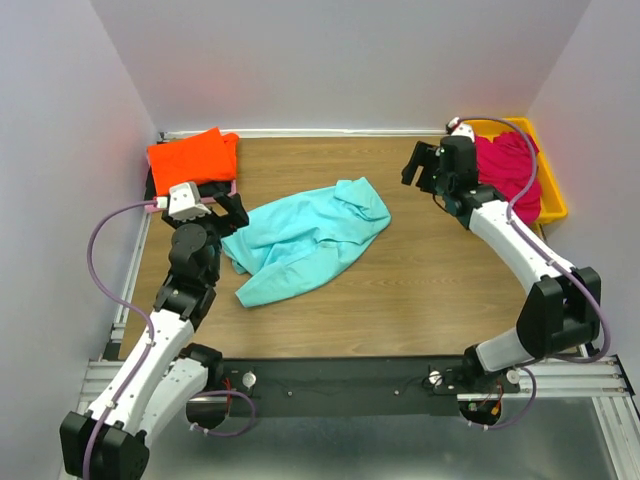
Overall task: Fold and stack the t-shirts
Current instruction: Move the tshirt to the center of the board, then flatten the tshirt out
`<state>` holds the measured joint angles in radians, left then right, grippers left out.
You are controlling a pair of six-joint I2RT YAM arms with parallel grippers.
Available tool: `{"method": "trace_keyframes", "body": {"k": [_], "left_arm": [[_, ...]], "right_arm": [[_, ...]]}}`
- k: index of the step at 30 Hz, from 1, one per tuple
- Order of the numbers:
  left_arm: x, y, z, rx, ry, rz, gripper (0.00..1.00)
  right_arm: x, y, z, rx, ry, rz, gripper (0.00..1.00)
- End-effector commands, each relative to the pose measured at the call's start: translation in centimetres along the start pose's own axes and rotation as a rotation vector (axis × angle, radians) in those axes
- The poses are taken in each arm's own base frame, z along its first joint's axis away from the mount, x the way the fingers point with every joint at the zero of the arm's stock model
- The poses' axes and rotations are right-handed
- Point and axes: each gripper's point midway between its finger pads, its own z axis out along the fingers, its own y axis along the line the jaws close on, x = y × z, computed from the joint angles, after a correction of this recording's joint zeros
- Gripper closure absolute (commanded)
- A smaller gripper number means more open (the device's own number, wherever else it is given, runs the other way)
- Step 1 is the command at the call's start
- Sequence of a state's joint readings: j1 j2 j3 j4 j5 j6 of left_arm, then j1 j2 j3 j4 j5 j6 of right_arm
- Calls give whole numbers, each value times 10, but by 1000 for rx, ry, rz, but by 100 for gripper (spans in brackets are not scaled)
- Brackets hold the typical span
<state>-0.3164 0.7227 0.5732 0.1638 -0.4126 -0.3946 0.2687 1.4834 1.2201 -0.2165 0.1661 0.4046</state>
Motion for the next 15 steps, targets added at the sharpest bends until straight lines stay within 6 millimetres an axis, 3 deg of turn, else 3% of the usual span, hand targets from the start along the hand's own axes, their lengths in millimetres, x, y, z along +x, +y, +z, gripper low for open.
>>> {"method": "trace_keyframes", "body": {"k": [1,3,4,6,7,9,11,12,15], "left_arm": [[-2,-2,5,-9,-9,-7,3],[1,-3,6,-6,-3,-6,3],[1,-2,6,-6,-6,-6,3],[-1,-2,5,-4,-16,-9,3],[0,-1,5,-9,-18,-4,3],[-3,2,4,-19,-29,-3,3],[-5,4,2,-26,-33,-4,2],[-5,5,1,-33,-37,-9,2],[-10,14,0,-82,-61,-34,2]], "right_arm": [[47,47,7,-168,87,-30,14],[69,76,5,-257,127,-53,14],[94,106,-4,-339,175,-88,14],[127,136,-8,-404,228,-126,15],[150,164,-23,-470,259,-163,15],[183,196,-37,-539,305,-203,16],[196,216,-44,-587,316,-211,17],[215,230,-51,-632,361,-223,18],[245,256,-66,-723,421,-248,19]]}}
